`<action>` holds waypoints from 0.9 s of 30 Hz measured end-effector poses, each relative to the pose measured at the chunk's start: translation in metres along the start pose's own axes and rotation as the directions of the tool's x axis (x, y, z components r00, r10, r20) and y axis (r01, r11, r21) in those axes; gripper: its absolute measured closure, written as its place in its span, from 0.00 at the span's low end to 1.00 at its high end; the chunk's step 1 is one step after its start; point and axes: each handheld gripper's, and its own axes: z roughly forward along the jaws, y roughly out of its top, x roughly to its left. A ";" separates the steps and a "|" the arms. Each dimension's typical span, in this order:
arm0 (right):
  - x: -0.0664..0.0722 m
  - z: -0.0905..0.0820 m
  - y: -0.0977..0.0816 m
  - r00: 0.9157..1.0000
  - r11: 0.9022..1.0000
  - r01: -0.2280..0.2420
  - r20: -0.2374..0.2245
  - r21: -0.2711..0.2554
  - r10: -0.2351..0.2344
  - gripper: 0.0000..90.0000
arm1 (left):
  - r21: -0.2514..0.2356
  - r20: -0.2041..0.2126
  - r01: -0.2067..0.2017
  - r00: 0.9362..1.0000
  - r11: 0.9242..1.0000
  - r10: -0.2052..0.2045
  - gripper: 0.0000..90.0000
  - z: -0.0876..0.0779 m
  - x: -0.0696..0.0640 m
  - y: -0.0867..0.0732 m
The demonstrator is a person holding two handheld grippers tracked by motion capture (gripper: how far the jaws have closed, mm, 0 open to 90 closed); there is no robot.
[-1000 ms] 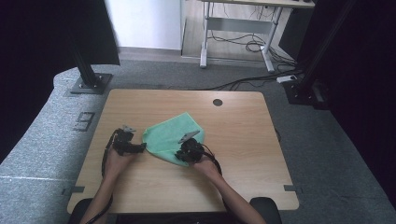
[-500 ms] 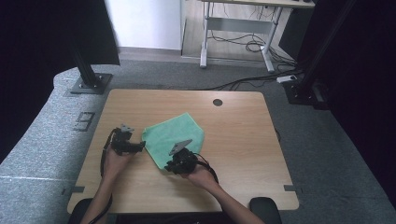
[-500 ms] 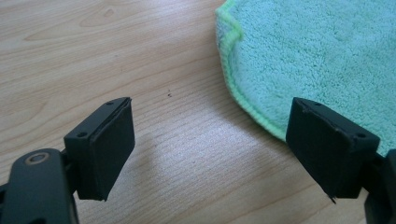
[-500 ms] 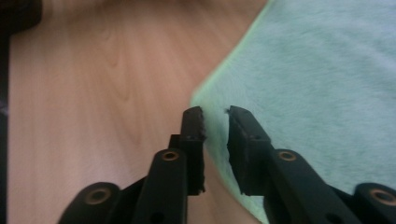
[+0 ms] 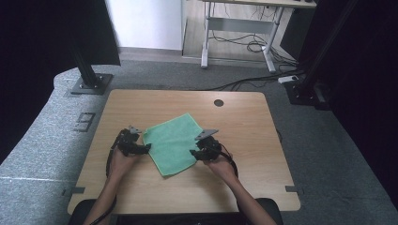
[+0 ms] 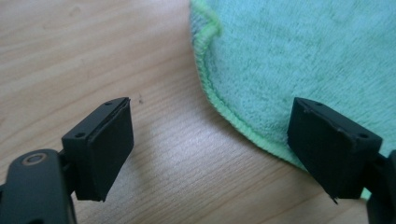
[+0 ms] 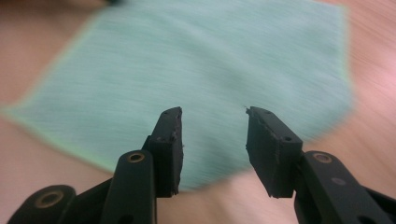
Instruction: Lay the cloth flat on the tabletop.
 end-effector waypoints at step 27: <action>-0.042 0.030 -0.022 0.985 0.984 -0.169 0.024 0.048 0.168 0.81 | -0.050 -0.055 0.036 0.998 0.998 -0.039 0.20 -0.008 -0.002 0.007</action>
